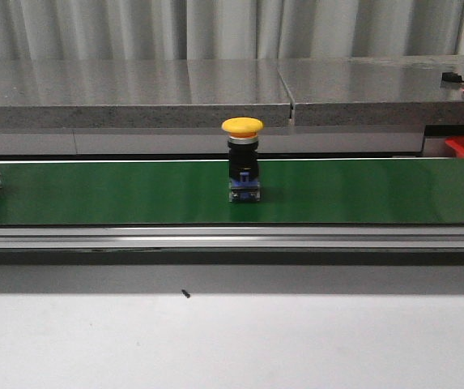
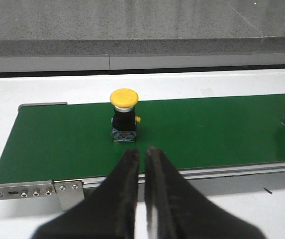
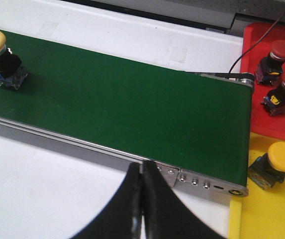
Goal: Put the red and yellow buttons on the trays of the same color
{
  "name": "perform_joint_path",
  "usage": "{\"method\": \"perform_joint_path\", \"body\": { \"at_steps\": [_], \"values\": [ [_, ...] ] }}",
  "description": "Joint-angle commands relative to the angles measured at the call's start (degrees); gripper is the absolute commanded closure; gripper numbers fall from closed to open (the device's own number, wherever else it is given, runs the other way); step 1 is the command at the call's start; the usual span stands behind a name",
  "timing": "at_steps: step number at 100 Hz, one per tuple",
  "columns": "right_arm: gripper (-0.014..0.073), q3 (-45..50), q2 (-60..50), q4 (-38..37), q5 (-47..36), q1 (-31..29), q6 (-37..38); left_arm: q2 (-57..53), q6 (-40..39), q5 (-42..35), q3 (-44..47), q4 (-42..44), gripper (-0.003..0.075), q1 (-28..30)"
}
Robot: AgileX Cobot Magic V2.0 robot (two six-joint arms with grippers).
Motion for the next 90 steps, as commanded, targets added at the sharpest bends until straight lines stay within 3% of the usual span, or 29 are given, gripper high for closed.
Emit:
{"method": "perform_joint_path", "body": {
  "at_steps": [1,29,61,73,90],
  "values": [
    [0.0662,-1.46,-0.18,1.53,-3.09,0.12,-0.28,0.29,0.00,-3.73,-1.47,-1.04,0.0741,-0.51],
    [0.0662,-1.46,-0.18,7.05,-5.11,0.12,-0.28,0.29,0.00,-3.73,-1.47,-1.04,0.0741,-0.51],
    [0.0645,-1.46,-0.08,7.52,-4.09,0.12,-0.28,0.29,0.00,-3.73,-1.47,-1.47,0.0741,-0.51],
    [0.0503,-1.59,0.33,7.57,-2.41,0.12,-0.28,0.29,0.00,-3.85,-1.47,-1.47,0.0741,-0.51],
    [0.0113,-3.51,2.49,7.57,0.70,0.12,-0.28,0.29,0.00,-3.85,-1.47,-1.47,0.0741,-0.51]
  ]
}}
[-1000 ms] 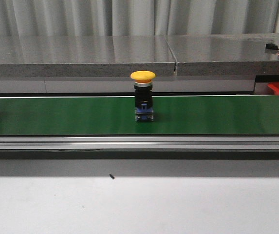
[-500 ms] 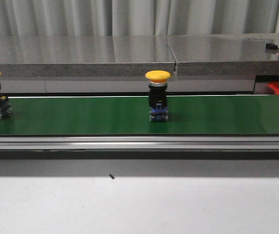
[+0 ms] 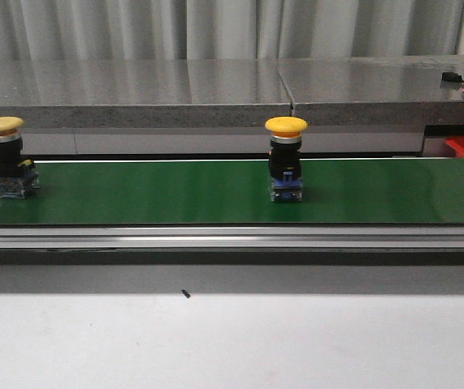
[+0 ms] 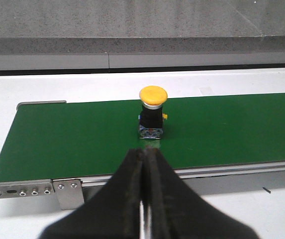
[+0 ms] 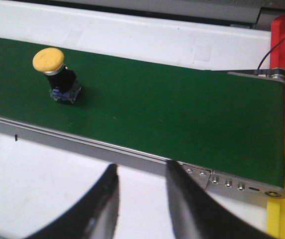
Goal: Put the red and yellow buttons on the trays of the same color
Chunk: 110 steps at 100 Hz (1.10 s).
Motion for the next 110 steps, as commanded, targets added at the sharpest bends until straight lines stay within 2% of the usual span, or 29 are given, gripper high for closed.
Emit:
{"method": "perform_joint_path", "body": {
  "at_steps": [1,5,9,32,69,85,110],
  "values": [
    [0.0102,-2.96,1.57,1.67,-1.48,0.12,-0.28,0.29,0.00,-3.97,-1.47,-1.21,0.0741,-0.51],
    [0.0047,-3.78,2.26,1.67,-1.04,0.12,-0.28,0.29,0.00,-3.97,-1.47,-1.21,0.0741,-0.51],
    [0.0028,-4.69,3.35,1.67,-0.55,0.12,-0.28,0.29,0.00,-3.97,-1.47,-1.21,0.0741,-0.51],
    [0.0034,-10.89,13.97,1.55,4.87,0.70,-1.47,0.29,0.00,-3.97,-1.47,-1.21,0.0741,-0.51],
    [0.0034,-19.85,33.20,-4.40,2.29,9.44,-2.34,0.29,0.00,-3.97,-1.47,-1.21,0.0741,-0.51],
    [0.0032,-23.00,37.45,-5.07,2.06,11.59,-2.34,0.29,0.00,-3.97,-1.47,-1.21,0.0741,-0.51],
    [0.0011,-25.52,40.52,-5.32,1.85,11.59,-3.54,0.29,0.00,-3.97,-1.47,-1.21,0.0741,-0.51]
  ]
}}
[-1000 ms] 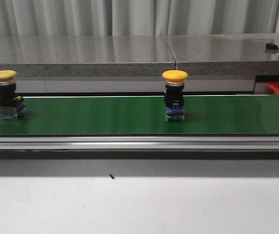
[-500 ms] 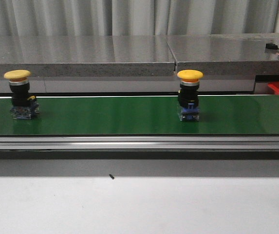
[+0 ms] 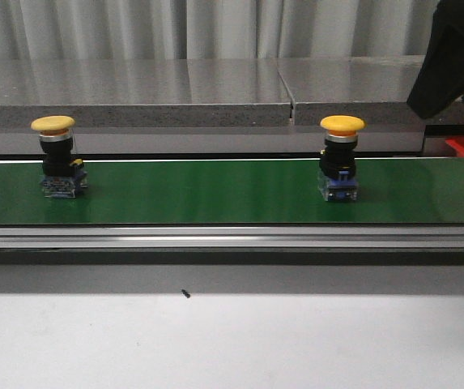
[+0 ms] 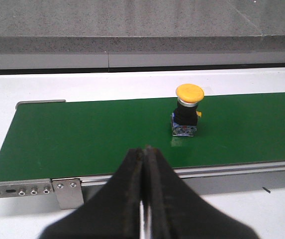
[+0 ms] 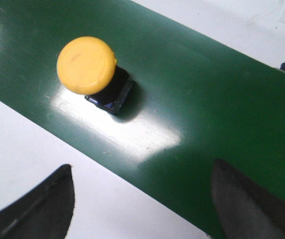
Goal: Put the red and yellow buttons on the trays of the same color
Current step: 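Lower the open right gripper over the first yellow button at belt's end, then close the right gripper on the yellow button and lift it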
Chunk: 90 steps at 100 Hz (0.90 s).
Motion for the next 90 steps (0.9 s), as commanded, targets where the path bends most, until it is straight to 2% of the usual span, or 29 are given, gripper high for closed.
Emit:
{"method": "perform_joint_path", "body": {
  "at_steps": [1,45,69,90],
  "values": [
    [0.0008,-2.16,-0.70,0.44,-2.53,0.17,-1.18,0.29,0.00,-3.97,-1.59,-1.08,0.0741,-0.51],
    [-0.0004,-2.22,3.78,0.50,-6.97,4.08,-2.09,0.29,0.00,-3.97,-1.59,-1.08,0.0741,-0.51],
    [-0.0004,-2.28,6.20,0.50,-11.30,4.09,-2.09,0.29,0.00,-3.97,-1.59,-1.08,0.0741,-0.51],
    [-0.0003,-3.91,8.55,0.50,-11.87,4.09,-2.14,0.29,0.00,-3.97,-1.59,-1.08,0.0741,-0.51]
  ]
}}
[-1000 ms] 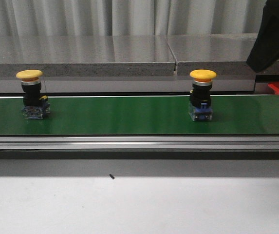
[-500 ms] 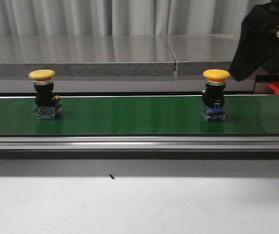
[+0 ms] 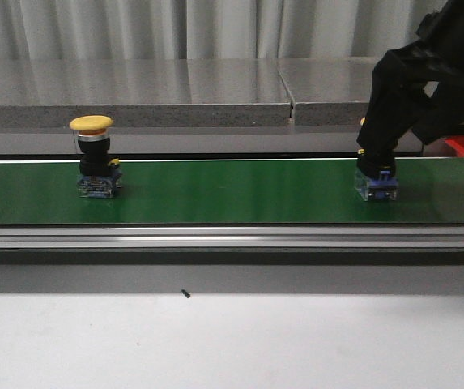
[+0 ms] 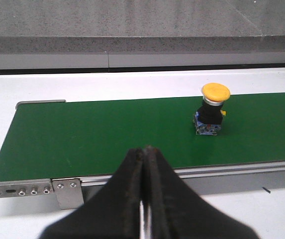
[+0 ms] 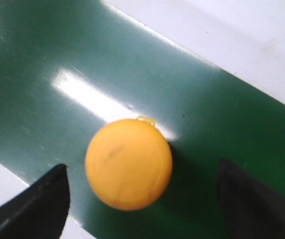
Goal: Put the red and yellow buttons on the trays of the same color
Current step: 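Close the right gripper on the yellow button and lift it, then carry the yellow button into the yellow tray and release it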
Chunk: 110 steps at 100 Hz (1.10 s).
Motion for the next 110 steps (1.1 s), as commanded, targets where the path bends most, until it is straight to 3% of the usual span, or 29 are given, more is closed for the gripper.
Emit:
{"method": "perform_joint_path", "body": {
  "at_steps": [1,21,38,43,80,110],
  "values": [
    [-0.0003,-2.72,-0.93,0.74,-2.59,0.06,-0.61,0.29,0.00,-3.97,-1.59,-1.08,0.0741,-0.51],
    [0.0048,-4.46,0.43,0.74,-2.77,0.06,-0.61,0.29,0.00,-3.97,-1.59,-1.08,0.0741,-0.51],
    [0.0324,-4.60,0.43,0.45,-0.94,-0.01,-0.61,0.29,0.00,-3.97,-1.59,-1.08,0.0741,-0.51],
    [0.0370,-4.60,0.43,0.06,-0.21,-0.01,-0.61,0.29,0.00,-3.97,-1.59,-1.08,0.0741,-0.51],
    [0.0375,-5.41,-3.11,-0.61,3.89,-1.07,2.30,0.29,0.00,-3.97,-1.59,-1.08,0.0741,-0.51],
    [0.0375,-5.33,-12.14,-0.65,12.31,-12.74,4.10,0.29,0.00,-3.97,-1.59,-1.08,0.0741,-0.51]
  ]
}}
